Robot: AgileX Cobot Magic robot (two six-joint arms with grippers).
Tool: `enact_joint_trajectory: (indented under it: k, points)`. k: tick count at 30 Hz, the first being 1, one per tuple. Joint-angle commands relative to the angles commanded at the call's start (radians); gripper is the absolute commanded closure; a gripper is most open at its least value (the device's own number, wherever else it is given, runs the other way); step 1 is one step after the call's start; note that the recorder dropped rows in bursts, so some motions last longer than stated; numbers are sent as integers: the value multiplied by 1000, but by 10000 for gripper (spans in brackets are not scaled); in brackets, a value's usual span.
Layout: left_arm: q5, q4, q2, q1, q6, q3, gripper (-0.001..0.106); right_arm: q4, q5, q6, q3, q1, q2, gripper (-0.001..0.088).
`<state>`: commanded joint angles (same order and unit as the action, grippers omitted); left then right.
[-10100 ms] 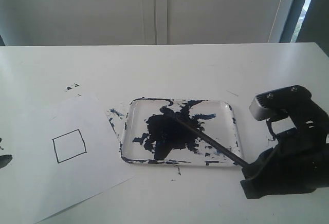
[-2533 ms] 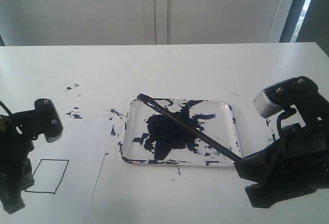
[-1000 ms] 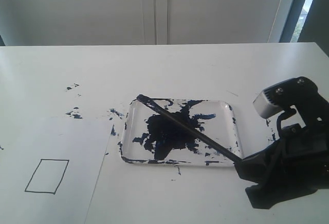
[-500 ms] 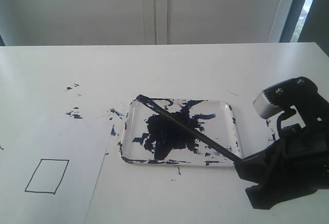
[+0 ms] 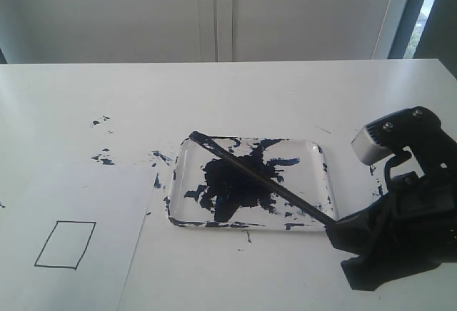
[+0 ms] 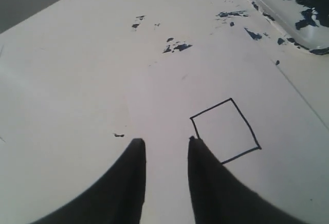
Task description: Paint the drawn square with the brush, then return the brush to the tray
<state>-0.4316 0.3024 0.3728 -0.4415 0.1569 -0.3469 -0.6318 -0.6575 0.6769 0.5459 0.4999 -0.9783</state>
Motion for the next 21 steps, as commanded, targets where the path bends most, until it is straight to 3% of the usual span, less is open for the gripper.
enact_joint_trajectory:
  k: [5, 12, 15, 21]
  points:
    - [-86, -91, 0, 0, -69, -16, 713, 0, 0, 0, 0, 0, 0, 868]
    - [-299, -174, 2, 0, -228, -110, 975, -2, 0, 0, 0, 0, 0, 868]
    - [-355, -171, 15, 0, -301, -150, 1019, -2, 0, 0, 0, 0, 0, 868]
    - [-382, -207, 116, 0, -238, -187, 1019, -2, 0, 0, 0, 0, 0, 868]
